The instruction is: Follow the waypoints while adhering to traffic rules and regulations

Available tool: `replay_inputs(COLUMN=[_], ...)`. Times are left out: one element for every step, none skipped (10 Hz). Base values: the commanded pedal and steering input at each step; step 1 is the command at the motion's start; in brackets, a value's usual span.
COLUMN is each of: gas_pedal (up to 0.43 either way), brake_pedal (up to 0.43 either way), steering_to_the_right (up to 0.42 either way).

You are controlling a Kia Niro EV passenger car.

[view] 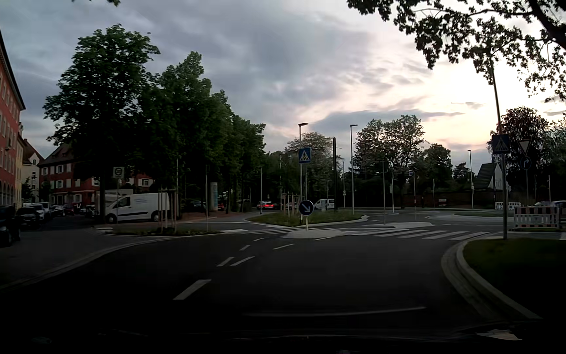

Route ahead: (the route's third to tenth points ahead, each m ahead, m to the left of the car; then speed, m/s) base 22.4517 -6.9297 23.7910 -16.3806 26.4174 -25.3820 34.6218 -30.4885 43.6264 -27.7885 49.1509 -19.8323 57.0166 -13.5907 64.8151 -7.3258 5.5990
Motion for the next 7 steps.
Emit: replay_inputs(gas_pedal=[0.039,0.039,0.039,0.039,0.039,0.039,0.039], brake_pedal=[0.000,0.000,0.000,0.000,0.000,0.000,0.000], steering_to_the_right=[0.076,0.085,0.091,0.096,0.100,0.104,0.109])
